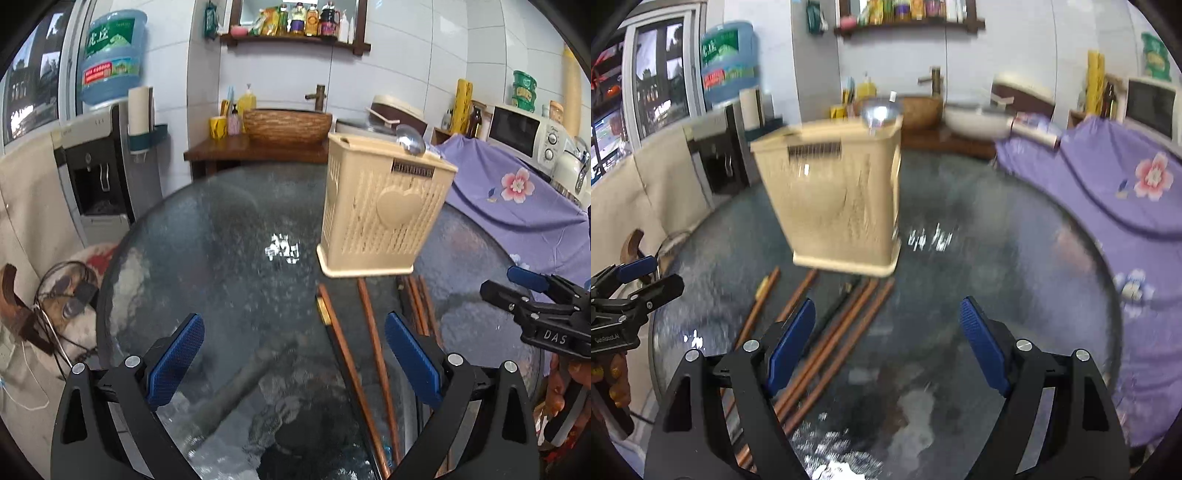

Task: Organize utensils
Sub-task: 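Move the right gripper back to the chopsticks and grasp one wooden chopstick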

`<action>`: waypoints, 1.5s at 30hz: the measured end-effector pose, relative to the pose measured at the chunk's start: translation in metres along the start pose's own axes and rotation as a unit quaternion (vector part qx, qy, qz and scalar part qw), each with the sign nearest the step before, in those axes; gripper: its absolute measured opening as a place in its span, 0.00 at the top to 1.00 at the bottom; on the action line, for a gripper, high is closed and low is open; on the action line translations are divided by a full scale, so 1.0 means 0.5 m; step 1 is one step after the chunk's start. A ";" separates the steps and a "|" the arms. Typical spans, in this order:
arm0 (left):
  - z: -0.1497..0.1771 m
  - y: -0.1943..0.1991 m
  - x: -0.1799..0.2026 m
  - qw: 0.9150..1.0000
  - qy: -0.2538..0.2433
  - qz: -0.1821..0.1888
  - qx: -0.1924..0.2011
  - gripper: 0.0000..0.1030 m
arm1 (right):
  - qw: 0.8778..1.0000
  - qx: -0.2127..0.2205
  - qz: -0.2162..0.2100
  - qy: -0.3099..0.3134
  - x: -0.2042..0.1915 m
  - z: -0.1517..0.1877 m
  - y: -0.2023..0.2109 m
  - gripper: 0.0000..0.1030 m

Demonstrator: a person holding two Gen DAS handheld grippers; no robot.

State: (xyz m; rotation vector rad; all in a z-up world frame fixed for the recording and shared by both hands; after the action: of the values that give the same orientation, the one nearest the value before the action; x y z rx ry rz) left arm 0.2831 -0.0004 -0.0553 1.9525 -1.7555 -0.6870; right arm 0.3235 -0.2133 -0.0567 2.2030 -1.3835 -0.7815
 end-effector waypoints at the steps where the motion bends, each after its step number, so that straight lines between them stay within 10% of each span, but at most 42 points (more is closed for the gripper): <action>1: 0.012 -0.009 0.004 1.000 -0.002 0.001 -0.011 0.08 | 1.000 -0.007 0.004 -0.001 0.002 0.011 -0.007 0.26; 5: 0.051 -0.041 0.020 0.999 -0.013 0.001 -0.046 0.23 | 0.999 -0.047 0.009 -0.009 0.002 0.052 -0.042 0.44; 13: 0.079 -0.073 0.041 0.997 -0.037 0.006 -0.075 0.36 | 0.995 -0.089 0.001 -0.033 0.001 0.082 -0.091 0.49; 45: 0.056 -0.161 0.043 0.991 -0.072 -0.021 -0.108 0.41 | 0.991 -0.124 0.033 -0.043 0.082 0.050 -0.141 0.62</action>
State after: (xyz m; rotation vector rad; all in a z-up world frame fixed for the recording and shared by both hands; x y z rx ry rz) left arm 0.3305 -0.0122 -0.1281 1.8362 -1.6475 -1.0119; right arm 0.3688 -0.2227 -0.1286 1.9443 -1.3143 -0.9778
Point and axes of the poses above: each gripper's, at about its wrist camera, not at the fingertips, and y roughly against the way its jaws point, x to its right, z to its underside, the point moved 8 cm from there along -y, roughly the way its jaws point, and after that the axes turned 14 degrees about -z, right-handed, at the moved point
